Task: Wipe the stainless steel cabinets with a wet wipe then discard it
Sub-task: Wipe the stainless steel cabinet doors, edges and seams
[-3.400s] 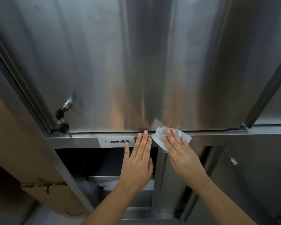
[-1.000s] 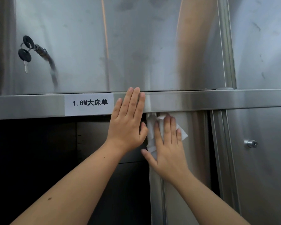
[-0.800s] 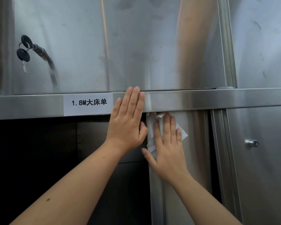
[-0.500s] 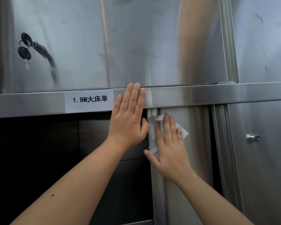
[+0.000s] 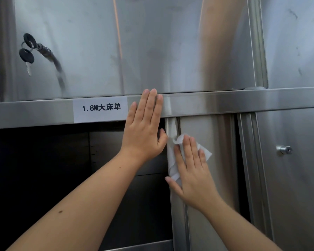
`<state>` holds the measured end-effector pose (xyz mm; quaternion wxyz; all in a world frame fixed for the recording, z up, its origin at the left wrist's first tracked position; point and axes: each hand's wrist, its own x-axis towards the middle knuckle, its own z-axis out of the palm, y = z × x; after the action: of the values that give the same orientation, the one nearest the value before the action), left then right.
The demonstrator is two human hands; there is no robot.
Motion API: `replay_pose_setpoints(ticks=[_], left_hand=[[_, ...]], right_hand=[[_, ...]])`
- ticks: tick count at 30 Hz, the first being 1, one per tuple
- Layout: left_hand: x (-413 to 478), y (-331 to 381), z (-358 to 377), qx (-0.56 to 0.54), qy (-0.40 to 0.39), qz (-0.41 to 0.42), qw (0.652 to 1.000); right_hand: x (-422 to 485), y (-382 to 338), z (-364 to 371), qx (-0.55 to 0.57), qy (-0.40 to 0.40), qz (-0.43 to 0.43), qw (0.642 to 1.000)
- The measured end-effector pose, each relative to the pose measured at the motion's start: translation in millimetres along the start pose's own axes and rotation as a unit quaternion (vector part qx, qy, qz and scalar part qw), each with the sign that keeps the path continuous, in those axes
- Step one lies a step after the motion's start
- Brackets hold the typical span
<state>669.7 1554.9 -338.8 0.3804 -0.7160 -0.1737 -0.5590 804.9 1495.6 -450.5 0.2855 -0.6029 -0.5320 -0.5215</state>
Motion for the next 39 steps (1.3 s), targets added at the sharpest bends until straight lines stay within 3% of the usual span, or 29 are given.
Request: replay_pose_setpoints(ticks=[8,13,21,32,39], left_hand=[[-2.7,1.7,2.3,-0.004,-0.008,-0.006,1.000],[-23.5,15.2,-2.8,-0.053,-0.037,-0.033,0.997],[-96.5,45.1,4.3,-0.108,-0.172,-0.027,0.979],[-153.1,62.2,9.8,-0.080,-0.198,-0.002,0.977],[-186.2,65.2,9.9,-0.121,-0.228,-0.011,0.966]], right_hand=[[25.8,1.1,-3.4,-0.011,0.044,0.031,0.998],[1.0,-3.2,3.7,0.007,0.020,0.037,0.999],[-41.1,-8.4,13.6,-0.041,-0.002,0.023,0.999],[-78.0,-15.8,31.4,-0.022,-0.003,0.034,0.999],[-109.2,-23.7,42.7,-0.017,0.000,0.038,0.999]])
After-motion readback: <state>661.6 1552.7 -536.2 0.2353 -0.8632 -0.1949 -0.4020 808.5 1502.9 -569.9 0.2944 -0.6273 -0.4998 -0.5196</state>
